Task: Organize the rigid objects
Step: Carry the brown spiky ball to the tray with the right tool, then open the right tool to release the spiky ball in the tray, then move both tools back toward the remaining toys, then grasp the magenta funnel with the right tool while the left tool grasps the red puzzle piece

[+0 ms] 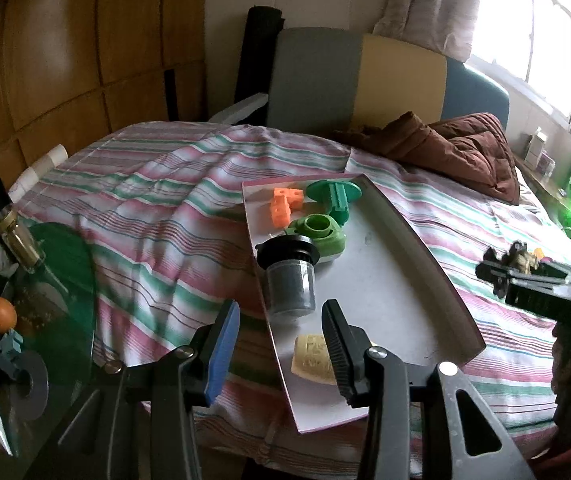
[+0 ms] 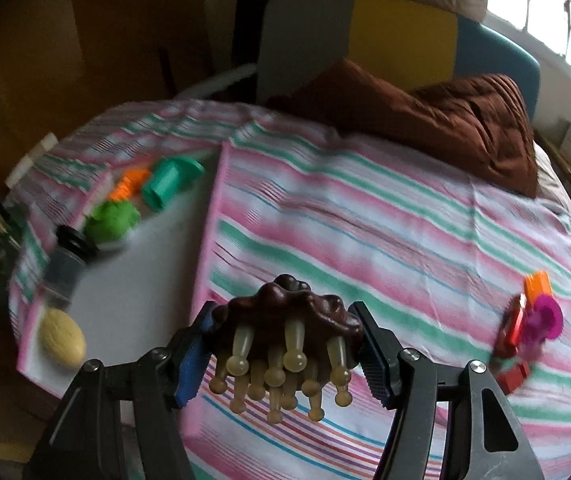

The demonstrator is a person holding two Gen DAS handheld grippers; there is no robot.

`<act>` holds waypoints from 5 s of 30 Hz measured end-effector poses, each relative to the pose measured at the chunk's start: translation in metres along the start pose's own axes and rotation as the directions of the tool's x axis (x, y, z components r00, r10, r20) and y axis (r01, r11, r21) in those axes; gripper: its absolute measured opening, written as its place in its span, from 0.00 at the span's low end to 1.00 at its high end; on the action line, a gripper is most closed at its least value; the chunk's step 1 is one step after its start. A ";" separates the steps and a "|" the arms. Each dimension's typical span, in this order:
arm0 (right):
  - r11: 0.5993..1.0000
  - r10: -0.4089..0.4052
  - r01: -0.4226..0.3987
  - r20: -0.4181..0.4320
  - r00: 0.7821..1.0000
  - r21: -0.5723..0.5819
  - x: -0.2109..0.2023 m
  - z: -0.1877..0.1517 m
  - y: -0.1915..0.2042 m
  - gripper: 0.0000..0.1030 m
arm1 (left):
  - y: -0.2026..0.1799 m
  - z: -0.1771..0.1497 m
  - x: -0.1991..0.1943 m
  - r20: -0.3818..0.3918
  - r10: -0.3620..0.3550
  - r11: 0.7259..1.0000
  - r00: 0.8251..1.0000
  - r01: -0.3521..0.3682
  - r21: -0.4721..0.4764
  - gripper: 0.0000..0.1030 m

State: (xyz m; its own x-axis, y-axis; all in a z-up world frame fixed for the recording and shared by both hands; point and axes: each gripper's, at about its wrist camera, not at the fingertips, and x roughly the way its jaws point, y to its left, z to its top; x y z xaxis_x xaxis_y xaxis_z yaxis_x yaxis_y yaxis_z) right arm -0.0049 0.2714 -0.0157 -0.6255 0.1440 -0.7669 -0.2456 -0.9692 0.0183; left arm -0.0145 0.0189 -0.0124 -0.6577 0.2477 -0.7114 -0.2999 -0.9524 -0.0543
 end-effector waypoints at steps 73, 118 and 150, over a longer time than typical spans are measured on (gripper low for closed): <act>0.989 0.046 -0.035 0.072 0.996 -0.140 0.004 0.039 0.047 0.81 | -0.013 0.000 -0.015 0.018 0.016 0.999 1.000 -0.017 0.045 0.42; 0.757 -0.386 0.323 -0.011 0.923 0.567 -0.088 -0.071 -0.271 0.81 | -0.114 0.015 -0.009 0.005 -0.070 0.961 0.998 0.066 0.270 0.42; 0.671 -0.359 0.252 0.009 0.933 0.698 -0.104 -0.085 -0.296 0.84 | -0.240 0.009 0.025 -0.102 -0.201 0.871 0.974 0.225 0.436 0.42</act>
State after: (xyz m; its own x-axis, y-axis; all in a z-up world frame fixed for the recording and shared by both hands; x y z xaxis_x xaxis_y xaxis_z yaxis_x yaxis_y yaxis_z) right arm 0.1956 0.5264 0.0036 -0.5021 0.4845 -0.7164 -0.8388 -0.4743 0.2671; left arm 0.0345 0.2548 -0.0110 -0.5098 0.4144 -0.7539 -0.7106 -0.6968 0.0975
